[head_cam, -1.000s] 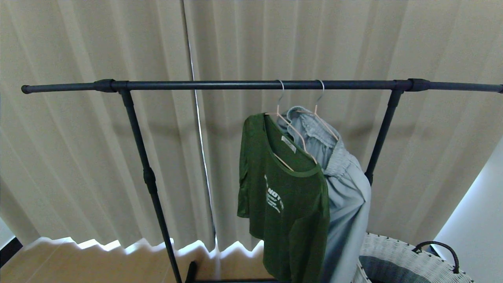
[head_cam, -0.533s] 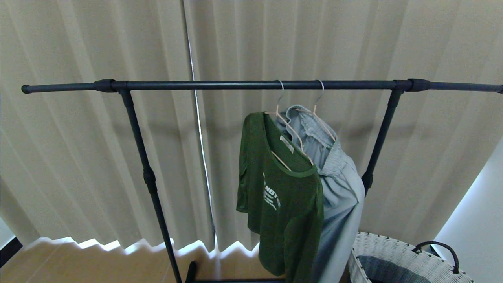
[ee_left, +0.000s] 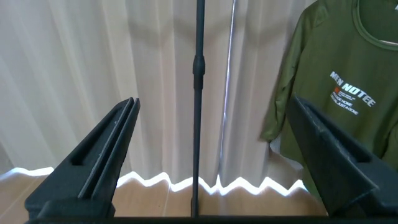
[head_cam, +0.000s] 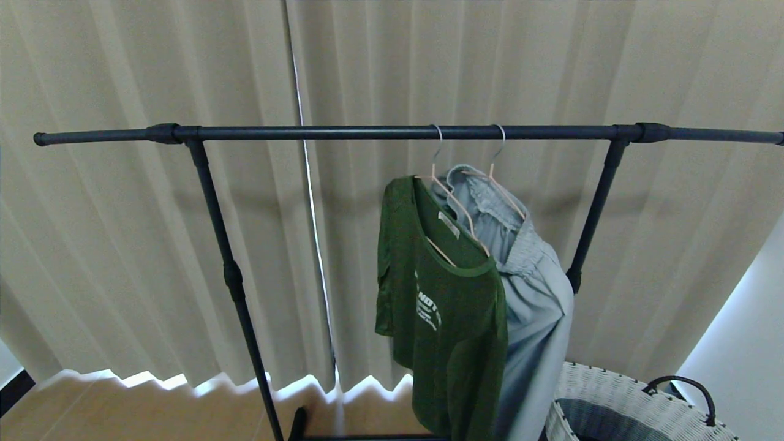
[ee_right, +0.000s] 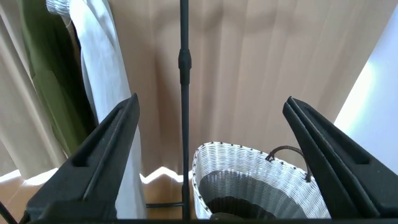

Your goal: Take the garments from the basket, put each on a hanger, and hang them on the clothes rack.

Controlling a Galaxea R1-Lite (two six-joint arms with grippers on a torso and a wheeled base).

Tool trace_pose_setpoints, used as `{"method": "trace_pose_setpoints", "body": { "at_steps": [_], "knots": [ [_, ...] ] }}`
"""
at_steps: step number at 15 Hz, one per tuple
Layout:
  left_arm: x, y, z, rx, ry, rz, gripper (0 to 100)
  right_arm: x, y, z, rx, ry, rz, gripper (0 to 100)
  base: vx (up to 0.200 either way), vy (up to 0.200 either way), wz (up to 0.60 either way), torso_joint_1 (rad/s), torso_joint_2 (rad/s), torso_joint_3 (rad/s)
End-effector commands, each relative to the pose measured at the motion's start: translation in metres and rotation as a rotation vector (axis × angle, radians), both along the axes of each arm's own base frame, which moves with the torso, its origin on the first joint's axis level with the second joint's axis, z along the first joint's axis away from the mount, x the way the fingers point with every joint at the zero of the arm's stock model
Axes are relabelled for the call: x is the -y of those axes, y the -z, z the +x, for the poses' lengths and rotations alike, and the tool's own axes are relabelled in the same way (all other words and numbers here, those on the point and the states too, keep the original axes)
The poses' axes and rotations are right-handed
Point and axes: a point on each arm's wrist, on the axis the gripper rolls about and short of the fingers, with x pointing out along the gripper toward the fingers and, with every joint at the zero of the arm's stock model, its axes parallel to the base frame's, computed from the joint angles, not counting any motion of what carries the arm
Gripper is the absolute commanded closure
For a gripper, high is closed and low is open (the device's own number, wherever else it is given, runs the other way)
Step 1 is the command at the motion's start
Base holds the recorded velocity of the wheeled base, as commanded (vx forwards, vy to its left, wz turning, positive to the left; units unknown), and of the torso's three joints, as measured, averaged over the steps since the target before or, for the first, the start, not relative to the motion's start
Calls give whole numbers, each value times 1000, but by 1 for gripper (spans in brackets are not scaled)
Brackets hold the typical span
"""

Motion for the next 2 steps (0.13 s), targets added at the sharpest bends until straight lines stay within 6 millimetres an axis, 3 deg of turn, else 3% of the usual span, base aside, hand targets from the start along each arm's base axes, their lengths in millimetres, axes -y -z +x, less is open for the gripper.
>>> {"method": "trace_pose_setpoints", "body": {
  "at_steps": [1, 2],
  "knots": [
    [0, 0, 0, 2, -1, 0, 0, 0, 0, 0, 0, -1, -1, 0, 0, 0, 0, 0, 0, 0],
    [0, 0, 0, 0, -1, 0, 0, 0, 0, 0, 0, -1, -1, 0, 0, 0, 0, 0, 0, 0]
  ]
}}
